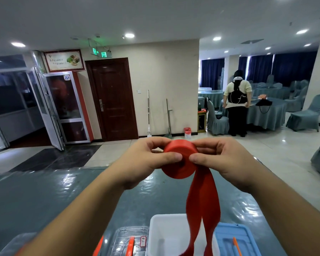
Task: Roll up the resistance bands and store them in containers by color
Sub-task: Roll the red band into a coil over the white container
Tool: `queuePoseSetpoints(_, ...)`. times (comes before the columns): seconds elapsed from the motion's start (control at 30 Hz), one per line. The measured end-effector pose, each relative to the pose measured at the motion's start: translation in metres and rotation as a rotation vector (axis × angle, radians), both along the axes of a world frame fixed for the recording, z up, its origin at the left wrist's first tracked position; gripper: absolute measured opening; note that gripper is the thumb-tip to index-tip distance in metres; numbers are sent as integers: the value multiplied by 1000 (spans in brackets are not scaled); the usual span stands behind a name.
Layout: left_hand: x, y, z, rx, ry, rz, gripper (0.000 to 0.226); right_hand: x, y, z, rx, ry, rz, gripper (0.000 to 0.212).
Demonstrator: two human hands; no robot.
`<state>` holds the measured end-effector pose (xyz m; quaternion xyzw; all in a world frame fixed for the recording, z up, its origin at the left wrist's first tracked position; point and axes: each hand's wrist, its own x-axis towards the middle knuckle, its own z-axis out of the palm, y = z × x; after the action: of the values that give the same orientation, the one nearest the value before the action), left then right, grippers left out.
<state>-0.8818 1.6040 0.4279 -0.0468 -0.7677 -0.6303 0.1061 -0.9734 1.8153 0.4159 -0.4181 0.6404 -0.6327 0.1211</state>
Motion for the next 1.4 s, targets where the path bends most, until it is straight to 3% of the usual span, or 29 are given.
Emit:
queuePoseSetpoints(0.17,-2,9,-9,240,-2,21,29,1,-4,-7,-150,-158,-13,36)
queuePoseSetpoints(0.4,2,-2,-7,34,-61,-20,46,5,-5,-7,-24,-107,17,34)
queuePoseSetpoints(0.53,5,0,-12,170,-28,0,46,8,-7,-10,-107,-244,79,34)
queuePoseSetpoints(0.67,5,3,-19,255,-24,-42,42,10,-5,-7,-71,-183,67,34)
queuePoseSetpoints(0.77,4,2,-18,174,-53,-68,41,12,-2,-6,-42,-91,36,28)
queuePoseSetpoints(0.93,6,-12,-1,-134,-73,-105,44,17,-6,-12,-17,-36,35,28)
queuePoseSetpoints(1.0,7,-11,0,-74,-27,-61,45,15,-9,-15,-102,-103,1,31)
queuePoseSetpoints(1.1,7,-1,-6,163,17,-6,44,10,-11,-18,-194,-214,4,50)
queuePoseSetpoints(1.2,4,7,-14,224,14,12,48,6,-7,-17,-177,-236,39,61)
queuePoseSetpoints(1.33,2,4,-16,96,-60,-52,47,5,0,-15,-51,-115,2,30)
queuePoseSetpoints(1.4,4,-3,-11,43,-103,-101,44,7,-1,-17,-19,-90,19,26)
